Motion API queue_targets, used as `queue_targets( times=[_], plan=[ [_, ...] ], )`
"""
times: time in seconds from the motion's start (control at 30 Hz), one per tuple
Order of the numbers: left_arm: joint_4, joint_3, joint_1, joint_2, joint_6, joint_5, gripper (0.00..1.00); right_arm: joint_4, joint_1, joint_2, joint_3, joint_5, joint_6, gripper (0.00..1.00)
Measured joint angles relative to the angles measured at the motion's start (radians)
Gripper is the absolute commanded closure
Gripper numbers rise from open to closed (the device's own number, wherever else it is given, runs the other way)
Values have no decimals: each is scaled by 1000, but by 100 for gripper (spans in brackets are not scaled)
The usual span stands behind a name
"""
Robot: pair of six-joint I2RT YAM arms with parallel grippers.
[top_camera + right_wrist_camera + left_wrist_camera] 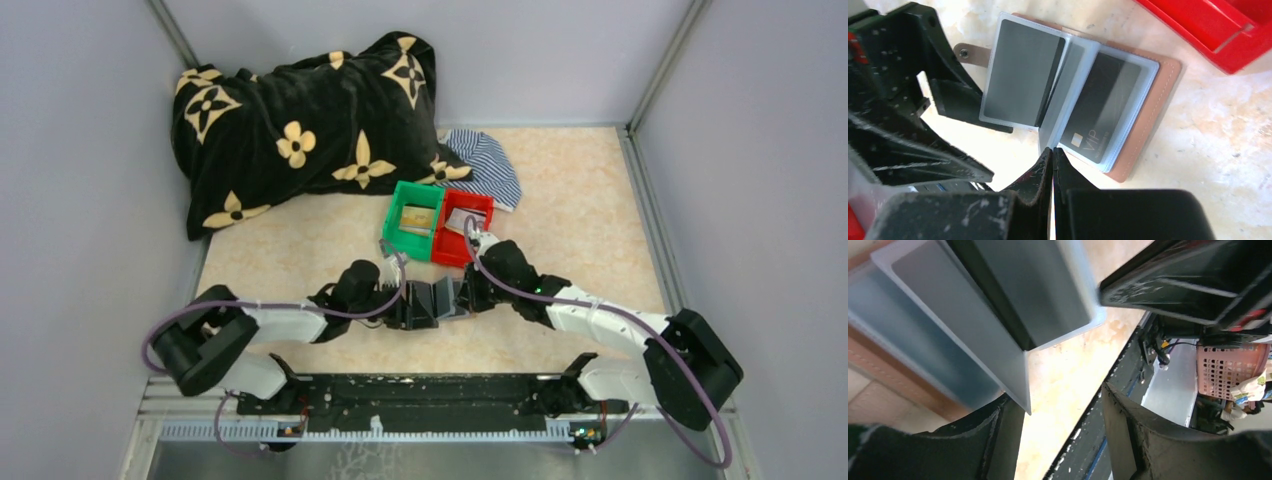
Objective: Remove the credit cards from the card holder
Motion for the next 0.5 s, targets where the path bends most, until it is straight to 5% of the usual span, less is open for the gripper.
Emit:
queue_targets(
  times=[0.5],
  plan=[
    [-393,1,-1,-356,94,-145,37,70,77,134,27,-8,19,100]
  ],
)
